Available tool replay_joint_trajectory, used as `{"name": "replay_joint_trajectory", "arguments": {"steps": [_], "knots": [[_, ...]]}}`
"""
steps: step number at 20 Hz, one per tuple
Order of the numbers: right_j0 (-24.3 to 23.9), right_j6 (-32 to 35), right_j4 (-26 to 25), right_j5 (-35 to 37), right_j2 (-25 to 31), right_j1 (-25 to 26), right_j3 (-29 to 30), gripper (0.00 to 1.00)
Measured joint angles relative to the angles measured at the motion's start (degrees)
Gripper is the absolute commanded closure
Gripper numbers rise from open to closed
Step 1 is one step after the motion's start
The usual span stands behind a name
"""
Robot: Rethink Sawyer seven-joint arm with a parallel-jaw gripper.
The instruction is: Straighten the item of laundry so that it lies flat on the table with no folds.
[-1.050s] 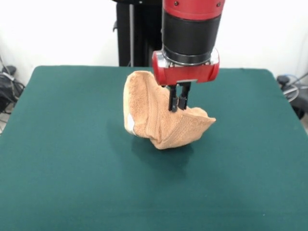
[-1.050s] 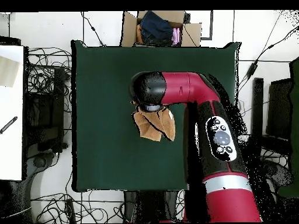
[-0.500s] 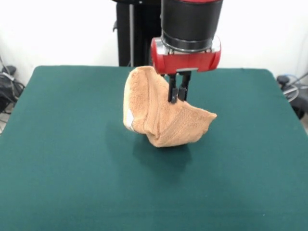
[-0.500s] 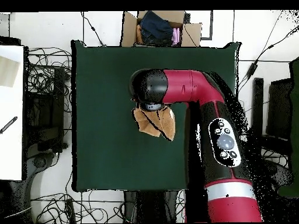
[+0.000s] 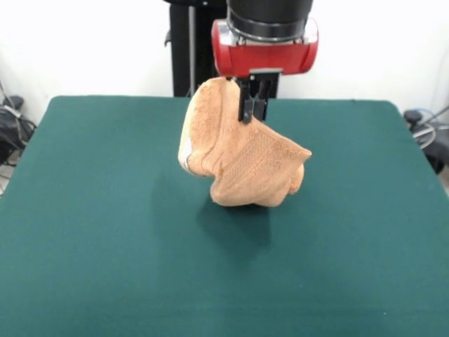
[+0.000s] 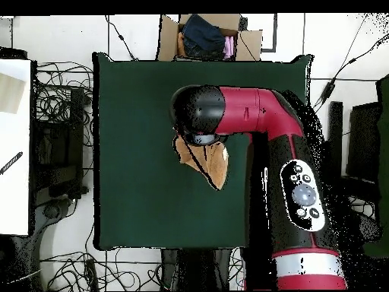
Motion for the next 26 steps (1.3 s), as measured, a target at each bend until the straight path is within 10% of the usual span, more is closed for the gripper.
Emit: {"name": "replay_joint_trajectory", "arguments": {"steps": [26], "knots": [[-0.16,0.00,1.05,12.06,-0.01,-5.27,-5.05,1.00]]}}
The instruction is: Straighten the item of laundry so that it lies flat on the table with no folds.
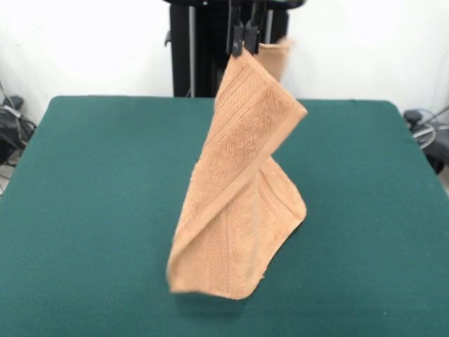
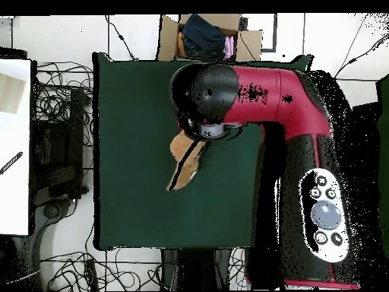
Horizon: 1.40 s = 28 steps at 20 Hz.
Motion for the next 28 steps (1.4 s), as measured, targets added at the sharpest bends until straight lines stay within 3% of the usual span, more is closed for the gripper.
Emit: {"name": "replay_joint_trajectory", "arguments": {"steps": [18,28], "knots": [[-0.28,0.00,1.77,1.26,-0.01,-5.24,0.20,1.00],[-1.22,0.00,6.26,0.42,-0.74,-11.62,9.43,1.00]]}}
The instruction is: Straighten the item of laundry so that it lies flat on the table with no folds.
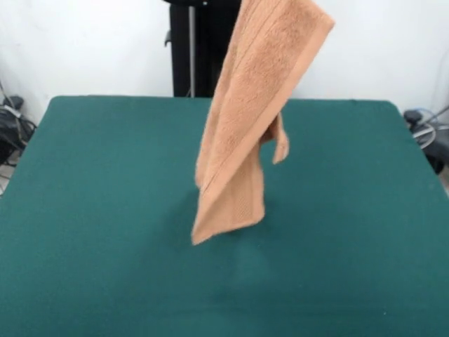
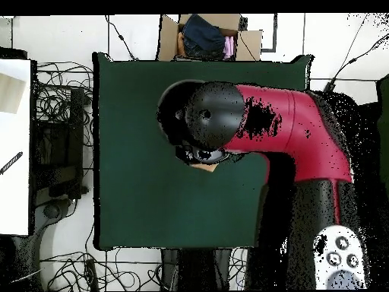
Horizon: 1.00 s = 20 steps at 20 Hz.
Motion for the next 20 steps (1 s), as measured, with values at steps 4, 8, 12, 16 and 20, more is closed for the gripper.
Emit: {"name": "replay_joint_trajectory", "arguments": {"steps": [4,8,12,16,20], "knots": [[-1.41,0.00,1.44,0.01,-0.20,-2.39,3.92,1.00],[-3.82,0.00,1.91,-0.04,-0.29,-4.96,7.82,1.00],[-6.31,0.00,1.92,-0.13,-0.30,-6.69,10.31,1.00],[-8.34,0.00,1.92,-0.86,-0.31,-7.72,11.62,1.00],[-9.99,0.00,1.92,-1.88,-0.31,-8.40,12.91,1.00]]}}
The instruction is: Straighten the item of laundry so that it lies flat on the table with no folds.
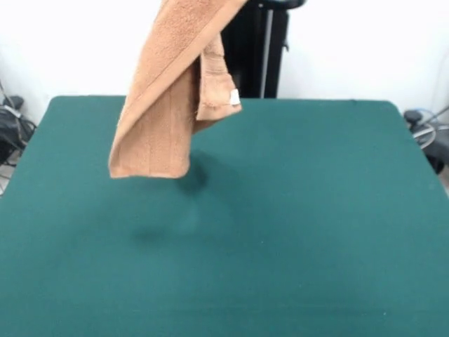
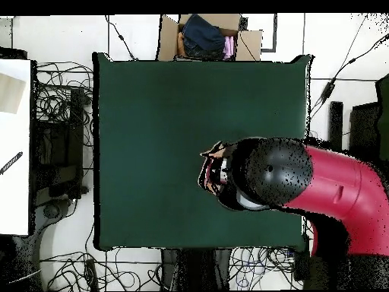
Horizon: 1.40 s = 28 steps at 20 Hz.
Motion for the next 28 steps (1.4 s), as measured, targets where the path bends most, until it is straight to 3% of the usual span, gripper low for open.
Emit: {"name": "replay_joint_trajectory", "arguments": {"steps": [12,28], "knots": [[-3.65,0.00,1.45,-1.38,0.02,-1.99,4.09,1.00],[-8.70,0.00,1.70,-1.38,0.18,-5.07,5.06,1.00]]}}
